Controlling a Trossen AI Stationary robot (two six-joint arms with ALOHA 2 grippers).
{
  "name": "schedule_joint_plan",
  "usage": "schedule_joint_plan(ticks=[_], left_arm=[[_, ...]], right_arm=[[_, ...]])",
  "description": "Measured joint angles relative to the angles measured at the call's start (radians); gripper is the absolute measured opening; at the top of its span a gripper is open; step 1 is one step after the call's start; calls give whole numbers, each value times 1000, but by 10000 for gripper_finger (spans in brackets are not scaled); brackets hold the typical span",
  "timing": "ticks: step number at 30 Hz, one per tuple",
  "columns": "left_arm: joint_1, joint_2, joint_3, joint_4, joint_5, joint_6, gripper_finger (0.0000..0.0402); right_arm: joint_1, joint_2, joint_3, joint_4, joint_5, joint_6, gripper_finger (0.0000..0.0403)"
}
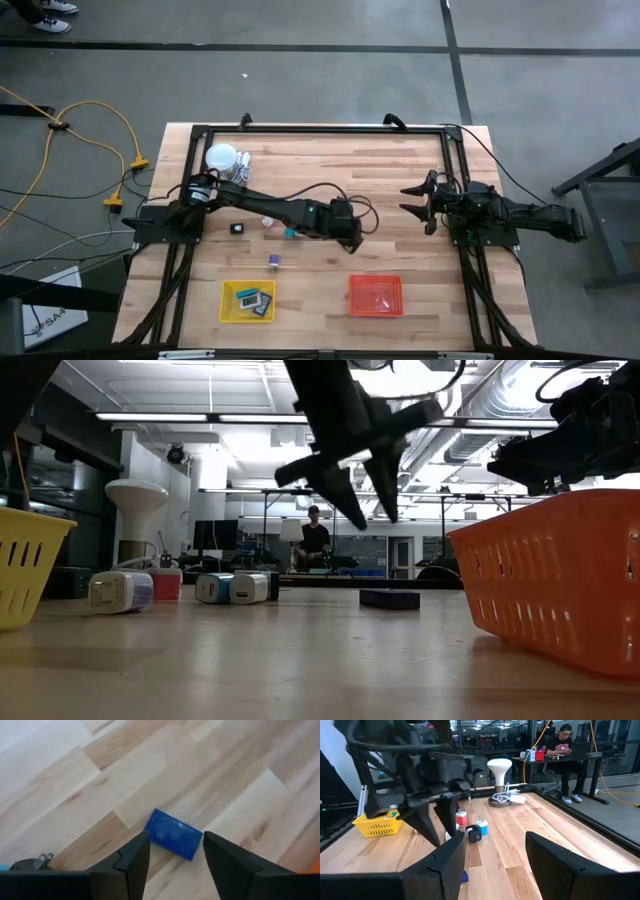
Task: Pick & Place Office items
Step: Put the dark blue digital clock into the yellow bin
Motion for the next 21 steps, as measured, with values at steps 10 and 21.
schedule_joint_plan(ticks=[10, 21], left_arm=[[9, 33, 1, 76, 2, -268, 176], [18, 47, 1, 115, -8, -605, 176]], right_arm=[[0, 0, 0, 0, 0, 0, 195], [0, 0, 0, 0, 0, 0, 195]])
